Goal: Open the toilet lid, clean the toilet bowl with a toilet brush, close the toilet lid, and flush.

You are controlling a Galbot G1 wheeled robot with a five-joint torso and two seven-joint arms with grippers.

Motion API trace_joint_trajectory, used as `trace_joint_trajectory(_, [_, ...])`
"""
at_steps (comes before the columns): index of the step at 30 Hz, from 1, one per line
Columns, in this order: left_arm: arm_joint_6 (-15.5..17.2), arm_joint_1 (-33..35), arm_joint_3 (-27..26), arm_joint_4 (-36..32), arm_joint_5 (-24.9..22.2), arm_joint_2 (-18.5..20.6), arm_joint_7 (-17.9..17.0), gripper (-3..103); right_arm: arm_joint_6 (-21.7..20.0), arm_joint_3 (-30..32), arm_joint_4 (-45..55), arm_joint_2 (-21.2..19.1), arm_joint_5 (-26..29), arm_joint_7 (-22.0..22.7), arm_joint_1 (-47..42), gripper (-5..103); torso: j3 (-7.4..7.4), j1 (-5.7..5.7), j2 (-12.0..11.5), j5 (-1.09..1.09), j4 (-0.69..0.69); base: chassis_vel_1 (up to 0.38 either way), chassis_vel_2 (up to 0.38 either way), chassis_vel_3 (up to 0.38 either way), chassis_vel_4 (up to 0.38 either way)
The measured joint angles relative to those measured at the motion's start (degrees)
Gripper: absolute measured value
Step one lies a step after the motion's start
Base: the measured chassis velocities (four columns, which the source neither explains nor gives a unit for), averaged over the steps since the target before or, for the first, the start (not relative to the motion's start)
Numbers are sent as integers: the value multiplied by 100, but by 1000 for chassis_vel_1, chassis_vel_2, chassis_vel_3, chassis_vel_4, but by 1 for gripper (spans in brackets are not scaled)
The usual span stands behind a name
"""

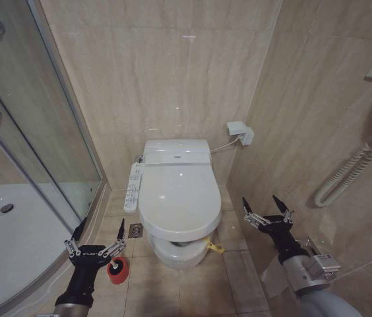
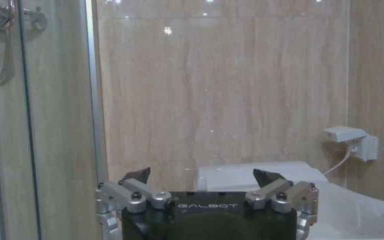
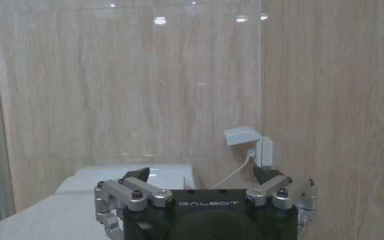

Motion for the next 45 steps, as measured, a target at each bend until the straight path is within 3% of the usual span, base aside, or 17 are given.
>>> trace_joint_trajectory(45, [0,0,0,0,0,0,0,100,-11,-19,6,4,-9,-9,-13,100,0,1,0,0,0,0,0,0,0])
